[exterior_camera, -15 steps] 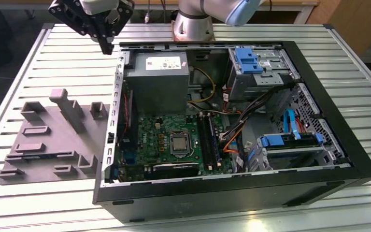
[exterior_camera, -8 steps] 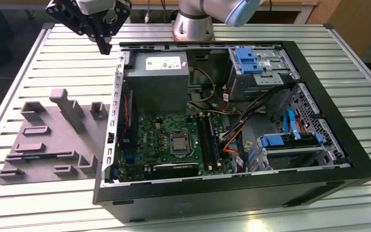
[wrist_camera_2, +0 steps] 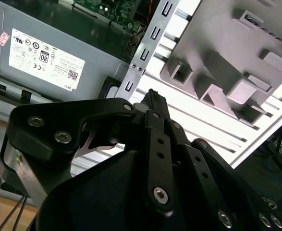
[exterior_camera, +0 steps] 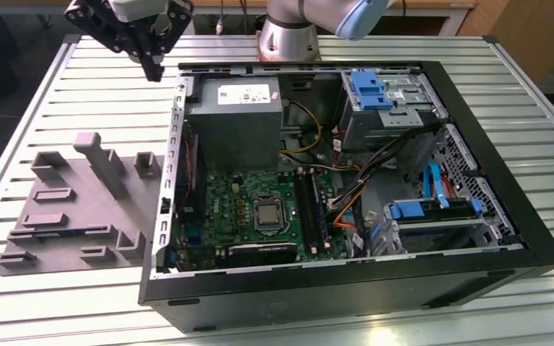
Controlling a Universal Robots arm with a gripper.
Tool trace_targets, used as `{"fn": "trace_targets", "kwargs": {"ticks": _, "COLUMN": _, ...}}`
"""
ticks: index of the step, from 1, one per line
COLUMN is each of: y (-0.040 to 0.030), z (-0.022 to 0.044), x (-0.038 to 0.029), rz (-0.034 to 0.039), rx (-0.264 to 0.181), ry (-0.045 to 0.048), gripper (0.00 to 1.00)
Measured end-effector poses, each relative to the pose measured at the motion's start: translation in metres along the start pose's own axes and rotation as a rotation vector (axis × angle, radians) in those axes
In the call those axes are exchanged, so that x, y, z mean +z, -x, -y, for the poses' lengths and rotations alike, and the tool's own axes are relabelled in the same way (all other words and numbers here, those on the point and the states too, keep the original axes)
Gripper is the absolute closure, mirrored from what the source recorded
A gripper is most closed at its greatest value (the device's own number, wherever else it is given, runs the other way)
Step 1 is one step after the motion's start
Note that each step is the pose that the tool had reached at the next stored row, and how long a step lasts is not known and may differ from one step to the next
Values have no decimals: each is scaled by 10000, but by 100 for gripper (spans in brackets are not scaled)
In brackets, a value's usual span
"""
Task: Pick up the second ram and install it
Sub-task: 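Reach for the second ram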
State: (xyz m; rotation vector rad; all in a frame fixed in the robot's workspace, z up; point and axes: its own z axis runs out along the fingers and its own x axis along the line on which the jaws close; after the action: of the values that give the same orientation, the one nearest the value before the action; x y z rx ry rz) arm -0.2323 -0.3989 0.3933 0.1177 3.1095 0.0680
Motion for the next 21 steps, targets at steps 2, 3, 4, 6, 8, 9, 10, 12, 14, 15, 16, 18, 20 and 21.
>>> {"fn": "trace_targets", "kwargs": {"ticks": 2, "y": -7, "z": 1, "x": 0, "rz": 0, "rx": 1, "ry": 0, "gripper": 89}}
{"fn": "trace_targets", "kwargs": {"ticks": 3, "y": -10, "z": 1, "x": 0, "rz": 0, "rx": 0, "ry": 0, "gripper": 89}}
{"fn": "trace_targets", "kwargs": {"ticks": 4, "y": -15, "z": 1, "x": 0, "rz": 0, "rx": 1, "ry": 0, "gripper": 89}}
{"fn": "trace_targets", "kwargs": {"ticks": 6, "y": -22, "z": 2, "x": -1, "rz": 0, "rx": 0, "ry": 0, "gripper": 89}}
{"fn": "trace_targets", "kwargs": {"ticks": 8, "y": -32, "z": 2, "x": -1, "rz": 1, "rx": 1, "ry": 0, "gripper": 89}}
{"fn": "trace_targets", "kwargs": {"ticks": 9, "y": -36, "z": 3, "x": -1, "rz": 0, "rx": 1, "ry": 0, "gripper": 89}}
{"fn": "trace_targets", "kwargs": {"ticks": 10, "y": -41, "z": 3, "x": -1, "rz": 0, "rx": 0, "ry": 0, "gripper": 89}}
{"fn": "trace_targets", "kwargs": {"ticks": 12, "y": -51, "z": 4, "x": -1, "rz": 0, "rx": 0, "ry": 0, "gripper": 89}}
{"fn": "trace_targets", "kwargs": {"ticks": 14, "y": -61, "z": 5, "x": -2, "rz": 0, "rx": 0, "ry": -1, "gripper": 89}}
{"fn": "trace_targets", "kwargs": {"ticks": 15, "y": -65, "z": 5, "x": -2, "rz": 0, "rx": 1, "ry": 0, "gripper": 89}}
{"fn": "trace_targets", "kwargs": {"ticks": 16, "y": -68, "z": 5, "x": -2, "rz": 0, "rx": 0, "ry": 0, "gripper": 89}}
{"fn": "trace_targets", "kwargs": {"ticks": 18, "y": -76, "z": 6, "x": -2, "rz": 0, "rx": 1, "ry": 0, "gripper": 89}}
{"fn": "trace_targets", "kwargs": {"ticks": 20, "y": -87, "z": 7, "x": -2, "rz": 0, "rx": 1, "ry": 0, "gripper": 89}}
{"fn": "trace_targets", "kwargs": {"ticks": 21, "y": -92, "z": 7, "x": -3, "rz": 0, "rx": 0, "ry": 0, "gripper": 89}}
